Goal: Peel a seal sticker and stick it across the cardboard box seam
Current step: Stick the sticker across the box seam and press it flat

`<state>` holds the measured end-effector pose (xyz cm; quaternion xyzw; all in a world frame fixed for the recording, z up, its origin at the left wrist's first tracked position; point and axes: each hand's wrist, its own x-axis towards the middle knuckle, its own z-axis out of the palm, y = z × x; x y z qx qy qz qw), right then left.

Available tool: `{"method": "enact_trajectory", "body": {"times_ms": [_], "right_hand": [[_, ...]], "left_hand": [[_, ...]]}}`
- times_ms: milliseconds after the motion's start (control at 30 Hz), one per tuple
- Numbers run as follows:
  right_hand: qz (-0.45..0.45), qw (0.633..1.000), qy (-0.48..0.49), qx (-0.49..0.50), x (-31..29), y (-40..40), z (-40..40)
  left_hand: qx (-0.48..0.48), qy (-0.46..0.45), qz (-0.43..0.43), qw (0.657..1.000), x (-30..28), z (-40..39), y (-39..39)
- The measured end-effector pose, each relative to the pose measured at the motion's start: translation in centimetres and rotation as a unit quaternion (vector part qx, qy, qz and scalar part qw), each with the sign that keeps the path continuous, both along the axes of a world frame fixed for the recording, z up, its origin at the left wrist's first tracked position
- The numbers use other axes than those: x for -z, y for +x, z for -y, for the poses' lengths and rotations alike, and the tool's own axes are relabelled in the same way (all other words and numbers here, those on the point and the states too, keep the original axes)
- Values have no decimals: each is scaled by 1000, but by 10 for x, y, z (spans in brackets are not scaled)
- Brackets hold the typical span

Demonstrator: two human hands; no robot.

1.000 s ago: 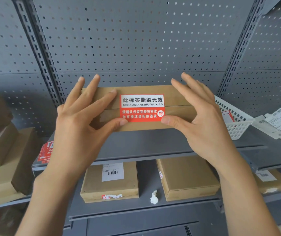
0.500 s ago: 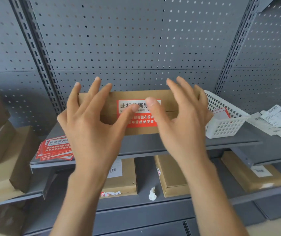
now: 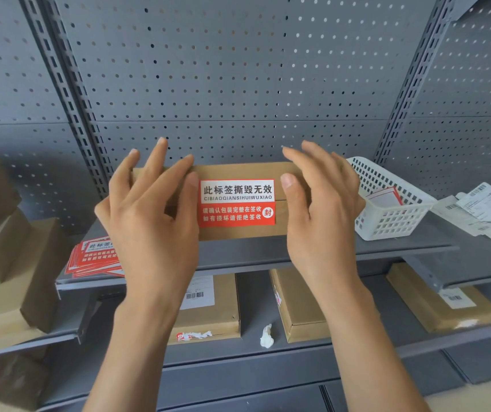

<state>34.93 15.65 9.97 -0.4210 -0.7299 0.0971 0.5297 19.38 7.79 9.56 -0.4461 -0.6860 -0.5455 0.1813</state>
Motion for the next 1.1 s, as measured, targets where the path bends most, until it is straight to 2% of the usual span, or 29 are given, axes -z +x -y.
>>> {"method": "enact_trajectory", "body": {"times_ms": [400,700,1100], "right_hand": [[-10,999,-35,-36,31,7,-6],[25,995,-84,-55,52,5,0],[55,994,-72,-54,71,3,-2]], "left_hand": [[42,-18,-4,999,35,1,-5],[78,-45,9,996,73,-1,-18],[81,-82,-22,993,89,0,-23]]}}
